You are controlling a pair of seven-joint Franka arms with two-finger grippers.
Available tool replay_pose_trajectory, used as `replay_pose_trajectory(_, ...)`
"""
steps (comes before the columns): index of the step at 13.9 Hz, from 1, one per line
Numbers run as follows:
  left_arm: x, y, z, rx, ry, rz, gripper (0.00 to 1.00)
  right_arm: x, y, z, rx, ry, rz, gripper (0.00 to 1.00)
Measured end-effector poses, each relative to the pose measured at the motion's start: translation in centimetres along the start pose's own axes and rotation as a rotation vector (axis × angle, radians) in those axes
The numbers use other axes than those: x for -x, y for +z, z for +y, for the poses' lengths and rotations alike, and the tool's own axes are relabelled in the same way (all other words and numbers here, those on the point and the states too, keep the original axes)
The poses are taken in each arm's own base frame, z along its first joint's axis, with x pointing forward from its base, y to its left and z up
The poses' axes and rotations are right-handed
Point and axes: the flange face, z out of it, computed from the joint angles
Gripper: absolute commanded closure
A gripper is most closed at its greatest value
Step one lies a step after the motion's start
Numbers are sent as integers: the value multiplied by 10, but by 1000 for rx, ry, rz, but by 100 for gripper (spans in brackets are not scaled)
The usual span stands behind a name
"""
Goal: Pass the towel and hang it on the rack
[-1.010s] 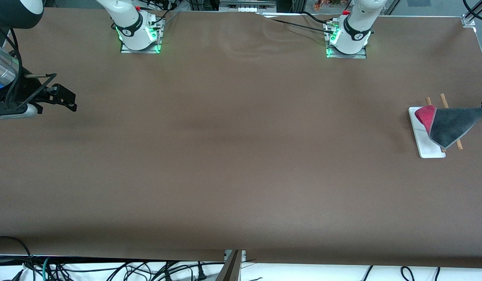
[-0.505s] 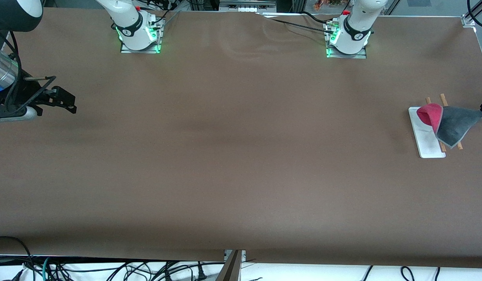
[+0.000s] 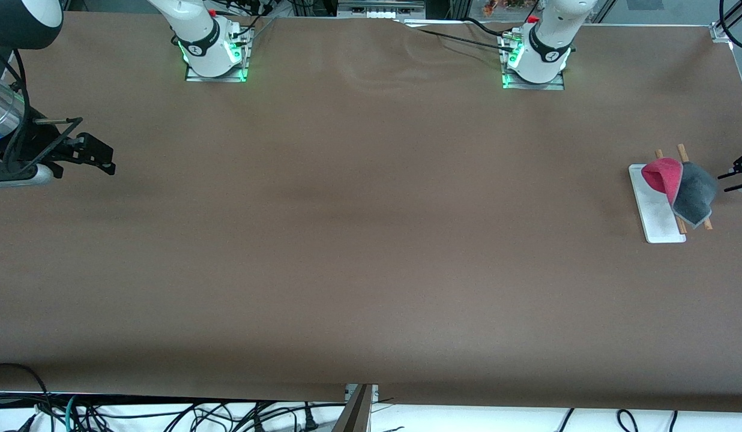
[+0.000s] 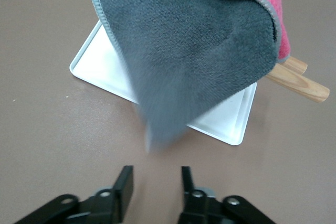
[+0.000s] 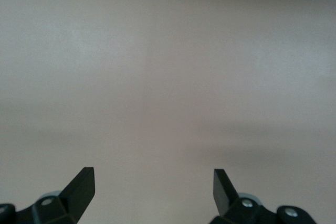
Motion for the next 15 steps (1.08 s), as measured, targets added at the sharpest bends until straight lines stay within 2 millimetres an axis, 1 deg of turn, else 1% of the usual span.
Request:
replay_pose_trajectory(1, 0, -2, -1, -6, 2, -2, 0, 0, 0, 0, 0, 0, 0, 0)
replay_pose_trajectory(3, -7, -17, -10, -40, 19, -14, 0, 0, 0, 0, 0, 0, 0, 0)
replay_pose_trajectory(4, -16, -26, -17, -58, 38, -23, 0, 0, 0, 0, 0, 0, 0, 0)
replay_pose_trajectory(5, -29, -34, -24, -74, 61, -31, 0, 0, 0, 0, 0, 0, 0, 0)
replay_pose_trajectory(8, -72, -55, -44, -103, 115, -53, 0, 0, 0, 0, 0, 0, 0, 0)
replay_pose_trajectory(10, -104, -71, -50, -121, 81, -64, 0, 0, 0, 0, 0, 0, 0, 0)
replay_pose_trajectory(12, -146, -89, -49, -117, -1, -75, 0, 0, 0, 0, 0, 1, 0, 0)
replay_pose_trajectory(15, -211, -102, -41, -88, -137, -141, 0, 0, 0, 0, 0, 1, 0, 0)
